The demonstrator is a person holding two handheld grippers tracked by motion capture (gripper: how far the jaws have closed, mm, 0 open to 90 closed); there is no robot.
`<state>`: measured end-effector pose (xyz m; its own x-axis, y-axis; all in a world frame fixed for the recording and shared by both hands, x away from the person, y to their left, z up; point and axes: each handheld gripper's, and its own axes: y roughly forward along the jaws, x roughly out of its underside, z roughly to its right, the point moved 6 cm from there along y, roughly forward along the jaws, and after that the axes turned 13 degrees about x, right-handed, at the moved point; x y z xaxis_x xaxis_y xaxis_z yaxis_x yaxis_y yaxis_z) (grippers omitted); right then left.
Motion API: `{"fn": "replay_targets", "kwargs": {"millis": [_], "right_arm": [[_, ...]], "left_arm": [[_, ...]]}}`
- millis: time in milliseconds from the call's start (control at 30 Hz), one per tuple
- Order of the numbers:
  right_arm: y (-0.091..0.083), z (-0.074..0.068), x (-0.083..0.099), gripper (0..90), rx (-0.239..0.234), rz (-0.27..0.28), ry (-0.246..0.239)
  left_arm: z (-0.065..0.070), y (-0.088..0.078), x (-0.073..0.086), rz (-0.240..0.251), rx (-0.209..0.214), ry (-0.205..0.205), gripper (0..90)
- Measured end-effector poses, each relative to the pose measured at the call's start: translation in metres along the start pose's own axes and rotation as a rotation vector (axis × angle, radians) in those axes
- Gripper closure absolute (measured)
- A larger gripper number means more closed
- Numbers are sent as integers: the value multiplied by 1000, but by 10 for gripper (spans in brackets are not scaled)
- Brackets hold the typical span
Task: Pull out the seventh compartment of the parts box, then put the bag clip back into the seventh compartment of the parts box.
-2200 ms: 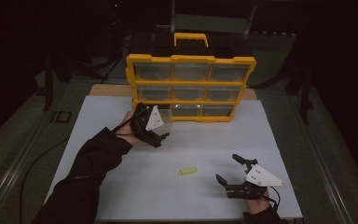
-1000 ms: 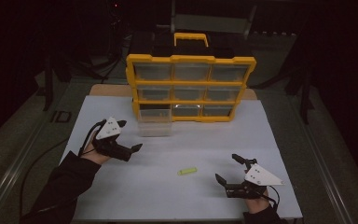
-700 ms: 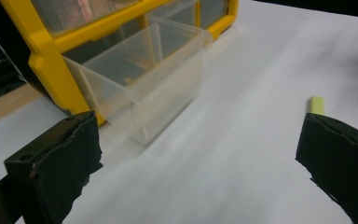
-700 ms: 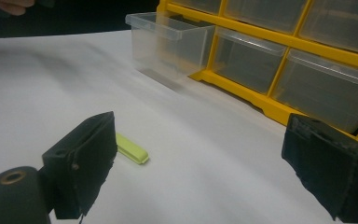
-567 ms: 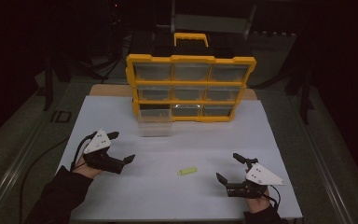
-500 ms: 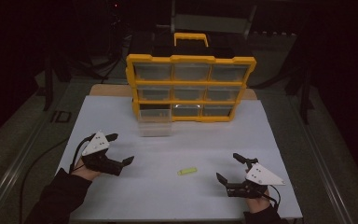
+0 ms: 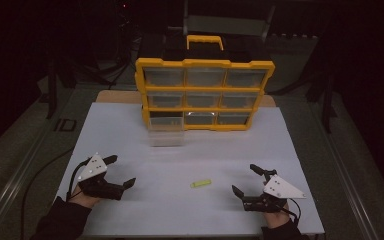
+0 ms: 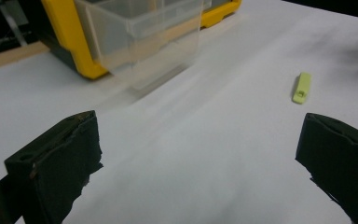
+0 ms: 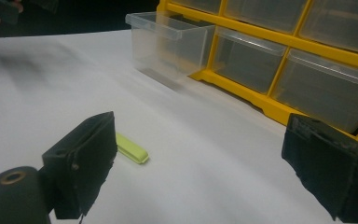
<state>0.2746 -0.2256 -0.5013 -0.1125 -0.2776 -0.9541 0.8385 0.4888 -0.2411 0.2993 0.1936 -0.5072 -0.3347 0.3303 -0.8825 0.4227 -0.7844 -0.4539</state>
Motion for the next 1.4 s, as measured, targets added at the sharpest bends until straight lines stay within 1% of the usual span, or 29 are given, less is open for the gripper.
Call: {"fn": "replay_targets", "kwargs": {"millis": [33, 67, 133, 267, 333, 467, 600, 733, 800, 900, 1000, 1167, 1400], "right_arm": [[0, 0, 0, 102, 0, 0, 0], [0, 0, 0, 102, 0, 0, 0], [0, 0, 0, 101, 0, 0, 0], [0, 0, 0, 101, 0, -1, 0], [0, 0, 0, 101, 2, -2, -2], [-1, 0, 1, 102, -1, -2, 1], [-1, 0, 1, 101, -2, -4, 2], [-2, 0, 1, 101, -5, -5, -2], [-1, -1, 1, 101, -6, -5, -1], [-1, -1, 1, 101, -10, -7, -4], [0, -2, 1, 101, -14, -11, -9], [0, -3, 2, 102, -16, -13, -11], [-1, -2, 1, 102, -11, -11, -10]], "left_arm": [[0, 0, 3, 5, -14, 1, 0], [1, -1, 5, 12, -19, -4, 0], [1, 0, 11, 16, -25, -27, 0], [1, -1, 20, 30, -45, -43, 0], [1, -2, 23, 32, -72, -37, 0], [0, -5, 27, 66, -106, -41, 0], [-2, -5, 31, 94, -120, -48, 0], [-1, -4, 35, 97, -138, -42, 0], [0, -4, 35, 108, -145, -36, 0], [0, -5, 35, 111, -154, -29, 0], [1, -4, 36, 111, -148, -27, 0], [0, -2, 38, 107, -140, -37, 1], [0, -3, 36, 116, -145, -39, 0]]}}
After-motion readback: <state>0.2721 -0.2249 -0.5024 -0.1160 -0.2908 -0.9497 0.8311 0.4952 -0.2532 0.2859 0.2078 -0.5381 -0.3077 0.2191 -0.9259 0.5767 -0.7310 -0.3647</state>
